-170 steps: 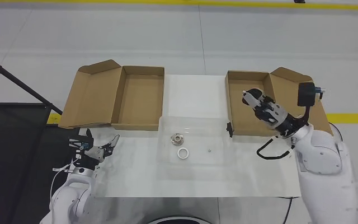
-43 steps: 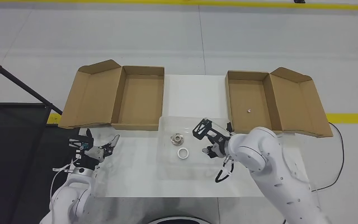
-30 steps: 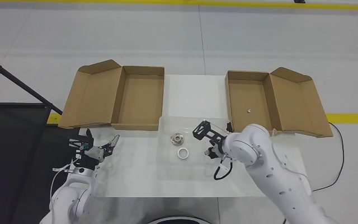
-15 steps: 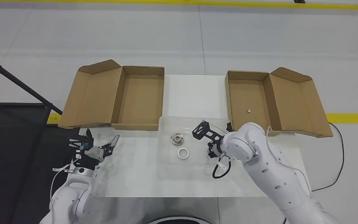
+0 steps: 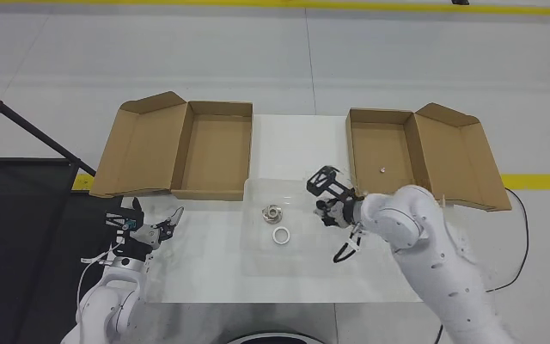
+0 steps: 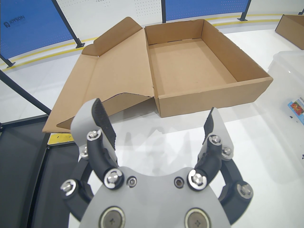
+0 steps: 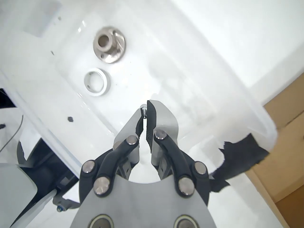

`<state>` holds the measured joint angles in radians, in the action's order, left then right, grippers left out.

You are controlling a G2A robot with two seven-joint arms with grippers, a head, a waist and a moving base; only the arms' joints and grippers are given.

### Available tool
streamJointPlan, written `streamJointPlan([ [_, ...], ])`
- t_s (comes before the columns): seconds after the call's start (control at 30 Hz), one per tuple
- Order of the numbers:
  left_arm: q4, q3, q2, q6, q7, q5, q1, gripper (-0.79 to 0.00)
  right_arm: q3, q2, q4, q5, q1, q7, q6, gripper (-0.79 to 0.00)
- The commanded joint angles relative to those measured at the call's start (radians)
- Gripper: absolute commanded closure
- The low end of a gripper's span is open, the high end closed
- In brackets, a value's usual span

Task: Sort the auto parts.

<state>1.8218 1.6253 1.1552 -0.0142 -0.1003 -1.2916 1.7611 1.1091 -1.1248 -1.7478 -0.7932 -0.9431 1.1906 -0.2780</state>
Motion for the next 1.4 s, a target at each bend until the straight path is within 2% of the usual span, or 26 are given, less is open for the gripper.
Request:
streamJointPlan([
  [0.0,0.0,0.0,0.0,0.0,0.0,0.0,0.0,-0.785,0.064,0.008,-0.032,0.038,-0.034,-0.072,-0.012,0.0],
  [0.1,0.0,0.0,0.0,0.0,0.0,0.0,0.0,-0.785,0.143,0.016,-0.059,0.098,-0.075,-0.195,-0.037,0.0],
  [0.27,0.0,0.0,0.0,0.0,0.0,0.0,0.0,-0.785,0.276,0.026,-0.067,0.244,-0.145,-0.423,-0.159,0.0],
  [0.37,0.0,0.0,0.0,0.0,0.0,0.0,0.0,-0.785,0.337,0.031,-0.058,0.32,-0.172,-0.5,-0.213,0.0],
  [0.6,0.0,0.0,0.0,0.0,0.0,0.0,0.0,-0.785,0.427,0.037,-0.04,0.454,-0.21,-0.624,-0.282,0.0],
  [0.83,0.0,0.0,0.0,0.0,0.0,0.0,0.0,-0.785,0.444,0.043,-0.057,0.44,-0.229,-0.636,-0.283,0.0],
  [0.93,0.0,0.0,0.0,0.0,0.0,0.0,0.0,-0.785,0.452,0.047,-0.071,0.374,-0.227,-0.619,-0.221,0.0],
  [1.03,0.0,0.0,0.0,0.0,0.0,0.0,0.0,-0.785,0.447,0.051,-0.09,0.223,-0.21,-0.562,-0.05,0.0],
  [1.13,0.0,0.0,0.0,0.0,0.0,0.0,0.0,-0.785,0.413,0.054,-0.063,0.113,-0.158,-0.451,0.078,0.0],
  [1.23,0.0,0.0,0.0,0.0,0.0,0.0,0.0,-0.785,0.346,0.053,-0.005,-0.012,-0.084,-0.338,0.194,0.0],
  [1.37,0.0,0.0,0.0,0.0,0.0,0.0,0.0,-0.785,0.225,0.045,0.118,-0.169,0.037,-0.183,0.295,0.0],
])
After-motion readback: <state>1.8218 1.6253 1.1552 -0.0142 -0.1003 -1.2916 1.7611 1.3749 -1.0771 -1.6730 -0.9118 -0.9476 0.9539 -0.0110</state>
